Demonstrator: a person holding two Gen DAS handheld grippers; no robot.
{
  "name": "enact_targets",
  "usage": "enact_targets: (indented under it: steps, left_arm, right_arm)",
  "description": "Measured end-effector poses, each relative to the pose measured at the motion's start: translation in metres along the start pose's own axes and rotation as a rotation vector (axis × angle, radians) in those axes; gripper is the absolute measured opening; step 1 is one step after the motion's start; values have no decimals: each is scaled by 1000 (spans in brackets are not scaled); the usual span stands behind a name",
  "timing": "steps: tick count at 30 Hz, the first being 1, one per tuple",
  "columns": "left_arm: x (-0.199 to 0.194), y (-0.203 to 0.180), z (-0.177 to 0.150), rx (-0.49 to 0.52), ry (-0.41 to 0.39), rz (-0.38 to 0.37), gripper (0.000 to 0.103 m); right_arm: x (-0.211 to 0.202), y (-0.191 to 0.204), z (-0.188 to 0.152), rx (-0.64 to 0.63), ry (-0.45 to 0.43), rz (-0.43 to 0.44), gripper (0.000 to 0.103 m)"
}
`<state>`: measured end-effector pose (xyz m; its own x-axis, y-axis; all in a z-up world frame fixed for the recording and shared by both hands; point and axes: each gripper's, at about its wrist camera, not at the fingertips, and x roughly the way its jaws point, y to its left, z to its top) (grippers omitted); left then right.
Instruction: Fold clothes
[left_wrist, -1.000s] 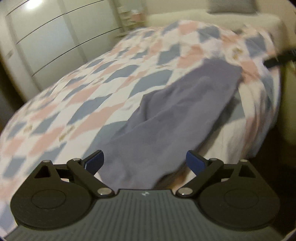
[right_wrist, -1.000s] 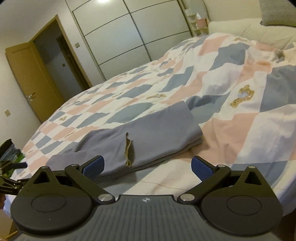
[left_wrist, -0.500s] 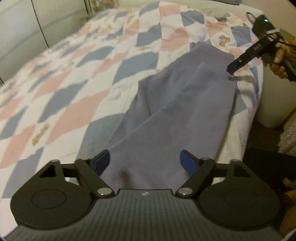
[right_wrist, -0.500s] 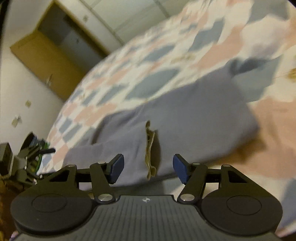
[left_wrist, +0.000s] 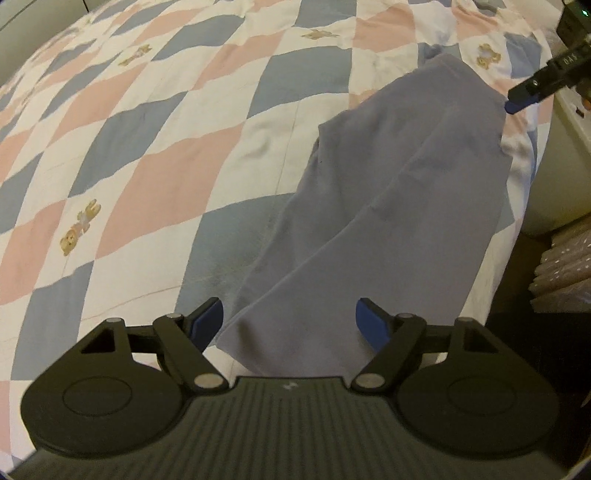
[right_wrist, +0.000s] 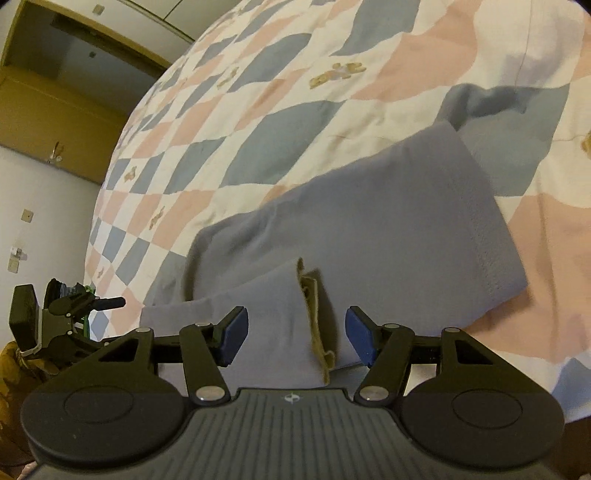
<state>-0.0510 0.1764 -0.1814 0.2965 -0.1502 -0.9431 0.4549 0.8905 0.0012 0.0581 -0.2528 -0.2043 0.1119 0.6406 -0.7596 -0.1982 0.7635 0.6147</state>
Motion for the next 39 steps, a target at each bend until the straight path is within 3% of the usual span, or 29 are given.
enact_targets:
  steps: [6,13,22,25,28,33,34,37,39]
  left_arm:
    - [-11,0,11,-34,-4,2,76]
    - [-10,8,16,-155,-15,23,76]
    - [9,5,24,-182,1,67,76]
    - [18,7,31,-192,-2,112,76]
    - [31,15,38,-252,11,204,81]
    - [39,35,43,-447,27,371,81]
    - [34,32,44,-443,6,395,80]
    - [15,16,47,-356,-73,337,81]
    - [4,4,48,-261,-81,233,82]
  right_arm:
    - [-14,13,2,10,17,-45,62]
    - [-21,14,-3,13,43,-108,62]
    - [-15,6,-8,-20,93,-152,62]
    - [-17,0,-6,-19,97,-153,62]
    - [-16,-6,-2,-17,100,-156,62]
    - [-12,-13,3,-20,100,-162,62]
    - [-12,-12,3,-28,97,-161,62]
    - [-13,-8,6,-64,96,-155,62]
    - [-14,-6,8,-85,94,-160,62]
